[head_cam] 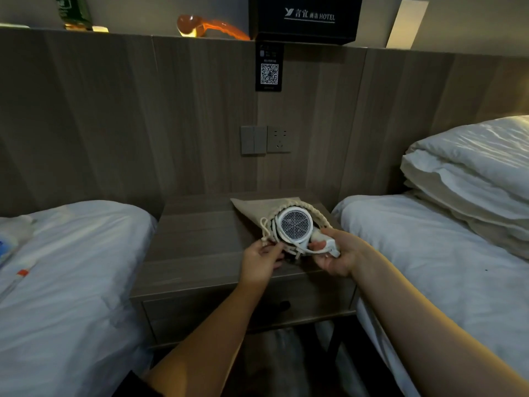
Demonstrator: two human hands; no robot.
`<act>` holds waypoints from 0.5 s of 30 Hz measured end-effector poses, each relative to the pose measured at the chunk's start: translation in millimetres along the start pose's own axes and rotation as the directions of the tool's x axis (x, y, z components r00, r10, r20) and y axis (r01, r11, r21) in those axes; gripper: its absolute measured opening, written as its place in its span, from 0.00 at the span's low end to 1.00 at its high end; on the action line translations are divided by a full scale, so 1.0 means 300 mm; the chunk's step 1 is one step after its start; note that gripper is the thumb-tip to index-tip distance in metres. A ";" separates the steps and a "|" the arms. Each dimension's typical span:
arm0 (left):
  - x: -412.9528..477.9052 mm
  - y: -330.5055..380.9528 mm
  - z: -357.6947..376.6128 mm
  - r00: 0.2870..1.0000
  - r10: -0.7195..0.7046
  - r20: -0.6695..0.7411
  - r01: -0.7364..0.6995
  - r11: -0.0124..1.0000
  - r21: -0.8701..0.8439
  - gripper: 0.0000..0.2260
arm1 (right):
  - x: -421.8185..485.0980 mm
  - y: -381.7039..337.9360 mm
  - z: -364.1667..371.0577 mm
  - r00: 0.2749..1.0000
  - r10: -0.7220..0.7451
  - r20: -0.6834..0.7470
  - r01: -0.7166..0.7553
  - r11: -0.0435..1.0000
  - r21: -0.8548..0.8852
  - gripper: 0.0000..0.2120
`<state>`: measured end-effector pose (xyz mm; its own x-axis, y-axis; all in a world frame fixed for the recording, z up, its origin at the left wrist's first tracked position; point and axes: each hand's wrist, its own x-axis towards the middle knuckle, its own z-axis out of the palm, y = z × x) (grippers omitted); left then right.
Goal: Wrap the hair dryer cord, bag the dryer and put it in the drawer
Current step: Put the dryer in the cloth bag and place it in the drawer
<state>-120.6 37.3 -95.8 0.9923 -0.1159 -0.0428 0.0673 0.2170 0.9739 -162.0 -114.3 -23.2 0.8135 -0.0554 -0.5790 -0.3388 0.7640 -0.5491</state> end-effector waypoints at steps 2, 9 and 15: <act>0.001 0.001 -0.014 0.999 0.003 0.039 0.000 0.998 -0.065 0.08 | 0.015 -0.006 -0.015 1.000 0.019 -0.002 -0.019 1.000 0.021 0.09; 0.024 0.006 -0.001 0.994 -0.029 0.103 0.047 0.983 -0.179 0.10 | 0.024 0.011 -0.055 0.997 0.063 -0.038 -0.059 0.994 0.091 0.08; 0.040 0.005 0.015 0.995 0.018 0.102 -0.010 0.996 -0.084 0.05 | 0.023 0.010 -0.068 0.997 0.065 -0.039 -0.061 0.993 0.097 0.09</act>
<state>-109.0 31.9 -93.8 0.9776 -0.2103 -0.0019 0.0661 0.2988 0.9520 -167.2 -125.6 -41.1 0.7704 -0.0304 -0.6368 -0.3405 0.8248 -0.4513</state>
